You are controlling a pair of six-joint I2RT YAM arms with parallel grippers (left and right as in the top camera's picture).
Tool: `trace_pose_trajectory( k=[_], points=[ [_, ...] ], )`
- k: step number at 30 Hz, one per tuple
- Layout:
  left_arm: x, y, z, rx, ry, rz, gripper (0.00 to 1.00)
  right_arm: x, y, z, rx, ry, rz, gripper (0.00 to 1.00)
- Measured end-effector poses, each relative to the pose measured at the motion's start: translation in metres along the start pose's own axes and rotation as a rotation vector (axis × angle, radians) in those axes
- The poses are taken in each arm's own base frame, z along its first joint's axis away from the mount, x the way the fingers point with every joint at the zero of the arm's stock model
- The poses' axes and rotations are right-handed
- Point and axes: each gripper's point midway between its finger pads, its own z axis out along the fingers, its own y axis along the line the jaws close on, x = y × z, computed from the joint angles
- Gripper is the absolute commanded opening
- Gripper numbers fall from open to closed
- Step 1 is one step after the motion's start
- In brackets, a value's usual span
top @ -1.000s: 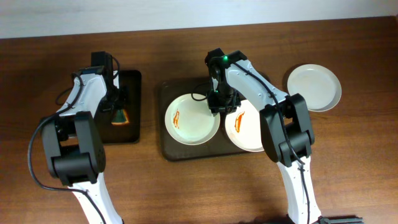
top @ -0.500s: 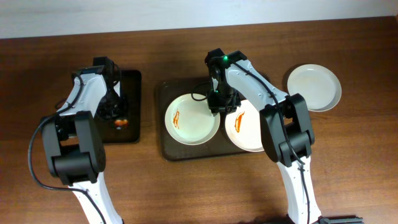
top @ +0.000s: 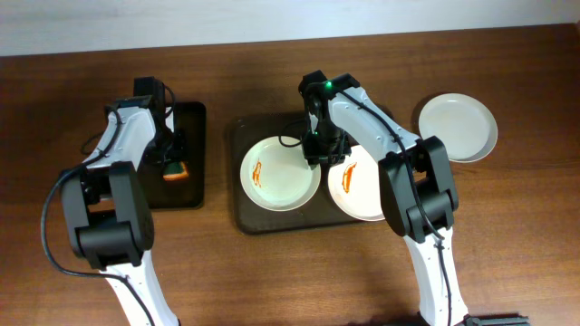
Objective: Clean dirty plates on tray and stack at the side
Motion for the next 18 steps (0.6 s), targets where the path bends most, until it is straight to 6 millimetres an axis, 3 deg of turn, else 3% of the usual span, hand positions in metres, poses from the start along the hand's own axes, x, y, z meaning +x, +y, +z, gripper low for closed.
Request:
trace_pose_trajectory(
  k=[5, 7, 10, 15, 17, 18],
  points=[
    [0.005, 0.001, -0.003, -0.003, 0.024, 0.0, 0.0, 0.0, 0.0, 0.0, 0.0, 0.001, 0.001, 0.38],
    [0.005, 0.001, -0.015, -0.006, 0.054, 0.0, 0.0, 0.0, 0.0, 0.0, 0.0, 0.002, 0.001, 0.38],
    [-0.012, -0.001, -0.051, -0.004, 0.036, 0.0, 0.0, 0.001, 0.0, 0.0, 0.001, 0.003, 0.0, 0.38],
    [-0.046, -0.004, -0.141, 0.012, -0.097, -0.002, 0.0, 0.003, -0.001, 0.0, 0.004, 0.013, 0.003, 0.38],
    [-0.051, -0.004, -0.146, 0.015, -0.122, -0.002, 0.0, 0.003, -0.001, 0.0, 0.004, 0.012, 0.003, 0.38],
    [-0.053, -0.005, -0.138, 0.016, -0.125, -0.002, 0.0, 0.003, -0.001, 0.0, 0.004, 0.012, 0.003, 0.38]
  ],
)
